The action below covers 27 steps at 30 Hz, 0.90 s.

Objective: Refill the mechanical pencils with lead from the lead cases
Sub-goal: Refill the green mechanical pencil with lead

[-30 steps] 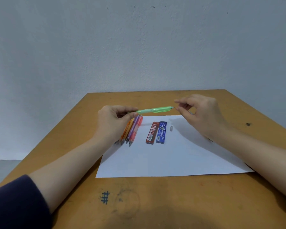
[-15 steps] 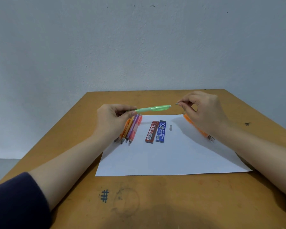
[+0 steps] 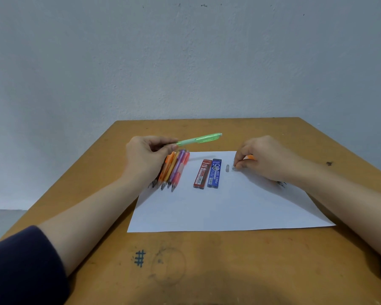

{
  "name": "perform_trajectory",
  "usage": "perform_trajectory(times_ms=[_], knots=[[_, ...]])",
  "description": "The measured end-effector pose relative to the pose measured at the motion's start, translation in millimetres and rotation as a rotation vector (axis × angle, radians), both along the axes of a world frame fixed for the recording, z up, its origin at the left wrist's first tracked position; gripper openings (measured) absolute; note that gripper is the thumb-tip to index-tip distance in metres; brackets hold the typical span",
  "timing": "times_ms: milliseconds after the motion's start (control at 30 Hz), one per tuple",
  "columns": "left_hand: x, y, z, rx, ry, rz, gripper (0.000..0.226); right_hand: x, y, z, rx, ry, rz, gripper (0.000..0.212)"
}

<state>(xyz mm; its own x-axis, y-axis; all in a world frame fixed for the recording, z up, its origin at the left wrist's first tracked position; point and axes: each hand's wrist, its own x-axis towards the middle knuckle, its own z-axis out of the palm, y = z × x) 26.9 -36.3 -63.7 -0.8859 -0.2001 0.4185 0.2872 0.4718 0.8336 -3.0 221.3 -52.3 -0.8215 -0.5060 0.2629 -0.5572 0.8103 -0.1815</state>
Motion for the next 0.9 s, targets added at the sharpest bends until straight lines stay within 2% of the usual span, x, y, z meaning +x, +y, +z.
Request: perform_trajectory(times_ms=[133, 300, 533, 600, 733, 800, 900], knots=[[0, 0, 0, 0.008, 0.005, 0.002, 0.013, 0, -2, -4, -0.008, -0.085, -0.022, 0.005], [1, 1, 0, -0.003, -0.005, 0.006, 0.014, 4, -5, -7, -0.034, -0.058, -0.037, 0.002], [4, 3, 1, 0.003, -0.004, -0.012, 0.014, 9, -7, 2, -0.059, -0.048, -0.072, 0.013], [5, 4, 1, 0.007, 0.004, -0.014, 0.014, 14, -8, 6, -0.171, -0.038, -0.091, 0.013], [8, 7, 1, -0.002, 0.03, -0.044, 0.015, 19, -13, 6, -0.555, 0.018, -0.096, 0.024], [8, 8, 0, 0.009, 0.028, -0.058, 0.015, 20, -16, 2, -0.731, -0.024, -0.073, 0.023], [9, 11, -2, 0.075, 0.008, -0.08, 0.014, 21, -21, -2, -0.863, -0.101, -0.044, 0.024]])
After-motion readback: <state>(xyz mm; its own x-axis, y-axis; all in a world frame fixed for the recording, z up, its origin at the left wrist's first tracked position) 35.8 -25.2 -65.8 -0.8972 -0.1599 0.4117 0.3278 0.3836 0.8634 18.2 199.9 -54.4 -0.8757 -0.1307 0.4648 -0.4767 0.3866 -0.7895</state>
